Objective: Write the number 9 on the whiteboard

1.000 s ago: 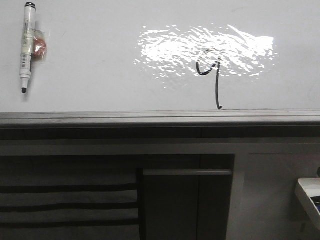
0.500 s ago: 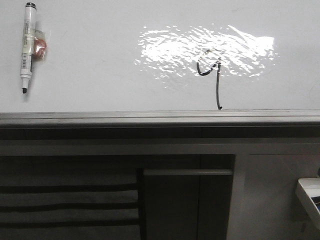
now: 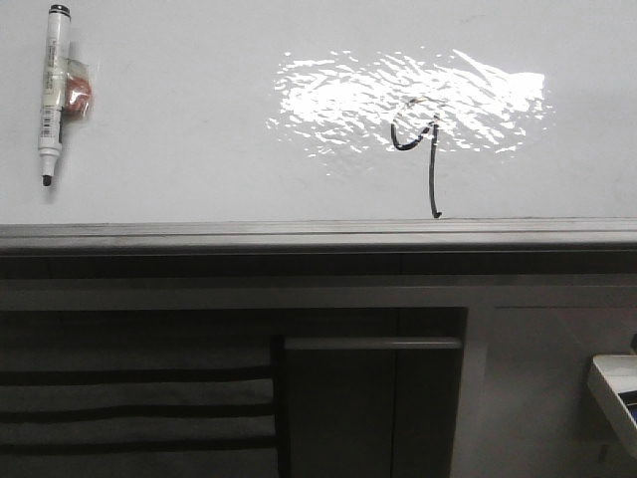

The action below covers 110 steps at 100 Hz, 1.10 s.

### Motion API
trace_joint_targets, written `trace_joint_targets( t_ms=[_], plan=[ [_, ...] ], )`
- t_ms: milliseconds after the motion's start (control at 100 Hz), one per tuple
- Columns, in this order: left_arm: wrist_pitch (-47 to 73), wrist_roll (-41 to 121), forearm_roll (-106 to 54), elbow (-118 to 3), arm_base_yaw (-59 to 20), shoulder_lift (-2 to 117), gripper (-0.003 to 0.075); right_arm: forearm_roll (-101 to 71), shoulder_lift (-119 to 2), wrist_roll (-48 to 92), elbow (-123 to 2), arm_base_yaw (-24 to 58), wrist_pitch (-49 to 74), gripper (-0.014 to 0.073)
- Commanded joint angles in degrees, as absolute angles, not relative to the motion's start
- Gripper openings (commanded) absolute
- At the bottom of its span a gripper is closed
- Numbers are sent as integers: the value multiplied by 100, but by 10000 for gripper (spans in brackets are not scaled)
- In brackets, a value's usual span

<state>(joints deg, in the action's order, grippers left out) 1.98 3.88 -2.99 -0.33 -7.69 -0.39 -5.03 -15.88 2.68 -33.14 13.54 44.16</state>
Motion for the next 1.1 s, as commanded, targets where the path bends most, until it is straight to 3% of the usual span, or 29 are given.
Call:
trace_joint_targets(
  t_ms=[0, 790, 1090],
  plan=[
    [-314, 391, -357, 96, -755, -185, -20, -509, -1639, 286, -3440, 1319, 4010, -72],
    [-287, 391, -357, 116, -755, -185, -20, -509, -1626, 286, -3412, 1319, 3975, -72],
    [-298, 391, -357, 116, -755, -185, -20, -379, -459, 300, -1627, 520, 1752, -72]
  ],
)
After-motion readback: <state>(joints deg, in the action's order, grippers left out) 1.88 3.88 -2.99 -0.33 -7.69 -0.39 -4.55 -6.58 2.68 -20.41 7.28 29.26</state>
